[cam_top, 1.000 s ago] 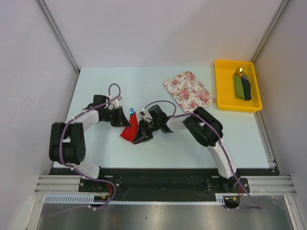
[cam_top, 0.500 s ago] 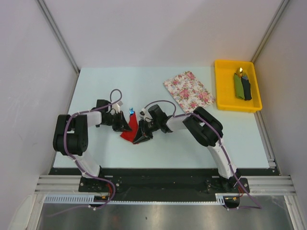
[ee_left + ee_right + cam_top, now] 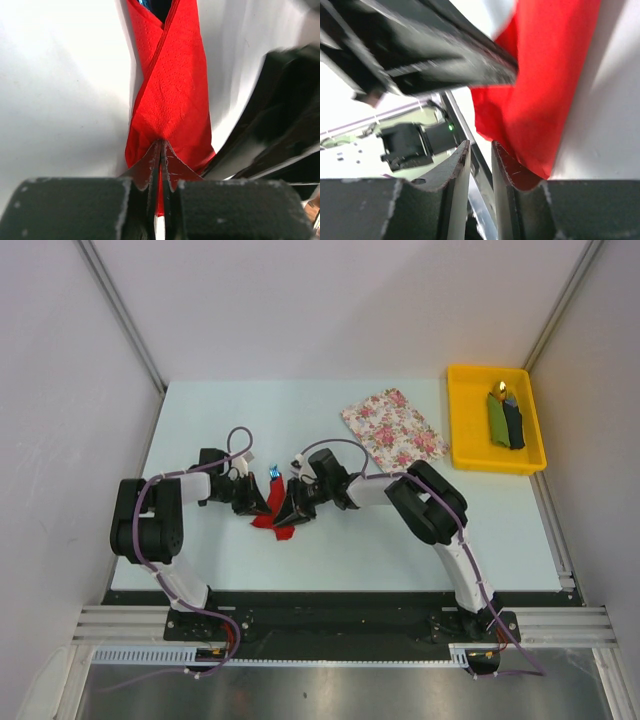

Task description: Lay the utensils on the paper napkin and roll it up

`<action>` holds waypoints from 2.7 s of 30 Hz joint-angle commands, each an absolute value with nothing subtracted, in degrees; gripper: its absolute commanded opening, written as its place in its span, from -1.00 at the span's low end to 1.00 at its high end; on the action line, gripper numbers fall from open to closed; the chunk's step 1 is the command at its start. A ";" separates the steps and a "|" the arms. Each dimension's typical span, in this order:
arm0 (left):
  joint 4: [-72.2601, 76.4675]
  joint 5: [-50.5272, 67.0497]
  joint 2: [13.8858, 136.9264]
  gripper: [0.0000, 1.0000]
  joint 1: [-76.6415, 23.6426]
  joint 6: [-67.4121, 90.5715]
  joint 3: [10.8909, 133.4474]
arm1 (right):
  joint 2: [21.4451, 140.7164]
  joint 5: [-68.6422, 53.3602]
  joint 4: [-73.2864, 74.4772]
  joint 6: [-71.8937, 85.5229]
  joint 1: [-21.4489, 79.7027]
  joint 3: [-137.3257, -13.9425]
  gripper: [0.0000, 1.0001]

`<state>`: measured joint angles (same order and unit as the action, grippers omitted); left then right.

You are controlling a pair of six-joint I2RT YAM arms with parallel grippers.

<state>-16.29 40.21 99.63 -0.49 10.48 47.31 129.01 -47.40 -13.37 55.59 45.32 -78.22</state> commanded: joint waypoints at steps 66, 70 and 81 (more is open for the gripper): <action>-14.33 34.27 104.33 -1.00 -5.27 11.25 56.43 | 131.31 -41.48 -5.01 49.66 43.07 -81.65 -0.46; -13.45 35.51 101.26 -1.00 -5.27 10.20 56.16 | 129.12 -42.89 -5.97 48.78 41.67 -81.56 -0.39; -13.71 41.13 96.16 -1.00 -5.27 7.82 56.34 | 120.94 -48.34 -0.35 40.79 37.09 -80.68 0.18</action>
